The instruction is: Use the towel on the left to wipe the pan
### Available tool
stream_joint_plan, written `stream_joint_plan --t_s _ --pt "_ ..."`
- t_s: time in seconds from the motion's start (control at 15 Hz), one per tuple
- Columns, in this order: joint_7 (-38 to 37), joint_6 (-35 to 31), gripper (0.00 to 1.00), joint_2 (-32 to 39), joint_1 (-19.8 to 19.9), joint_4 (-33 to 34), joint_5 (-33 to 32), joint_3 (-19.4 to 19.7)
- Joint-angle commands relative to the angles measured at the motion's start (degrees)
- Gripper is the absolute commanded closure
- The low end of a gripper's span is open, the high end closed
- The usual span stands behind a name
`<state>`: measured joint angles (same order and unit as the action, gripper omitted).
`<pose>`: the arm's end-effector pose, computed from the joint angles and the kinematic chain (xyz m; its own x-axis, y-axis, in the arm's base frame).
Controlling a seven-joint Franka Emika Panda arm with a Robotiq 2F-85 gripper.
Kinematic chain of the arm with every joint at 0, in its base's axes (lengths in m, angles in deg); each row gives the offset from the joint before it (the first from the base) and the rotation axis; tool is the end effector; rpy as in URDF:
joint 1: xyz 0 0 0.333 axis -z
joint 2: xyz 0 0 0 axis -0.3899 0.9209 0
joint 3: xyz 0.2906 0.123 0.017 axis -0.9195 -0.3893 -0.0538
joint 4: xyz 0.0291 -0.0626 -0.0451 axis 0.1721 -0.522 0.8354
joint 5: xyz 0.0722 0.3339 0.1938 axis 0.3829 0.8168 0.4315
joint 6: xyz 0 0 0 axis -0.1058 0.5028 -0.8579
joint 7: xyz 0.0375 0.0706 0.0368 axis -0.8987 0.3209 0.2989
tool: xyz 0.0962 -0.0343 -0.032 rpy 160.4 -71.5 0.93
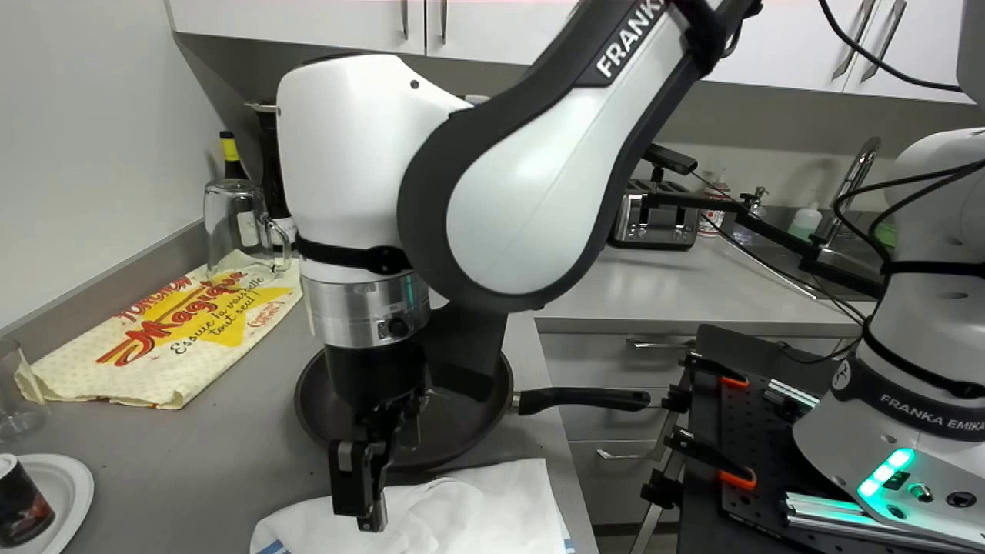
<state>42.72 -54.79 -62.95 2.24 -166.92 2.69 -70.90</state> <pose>0.4738 0.3291 0.2181 0.9375 0.3437 -0.0540 0.3396 -0.9378 -0.0726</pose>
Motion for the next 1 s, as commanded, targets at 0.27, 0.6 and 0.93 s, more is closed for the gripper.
stream_joint_plan --t_s 0.27,0.6,0.93 --pt "-5.69 -9.04 0.0 2.58 -5.76 -2.13 -7.61 5.39" --pt "-7.61 -15.03 0.0 4.56 -7.97 -2.68 -9.27 7.78" --pt "-7.81 -19.01 0.0 6.18 -9.62 -2.67 -9.16 10.46"
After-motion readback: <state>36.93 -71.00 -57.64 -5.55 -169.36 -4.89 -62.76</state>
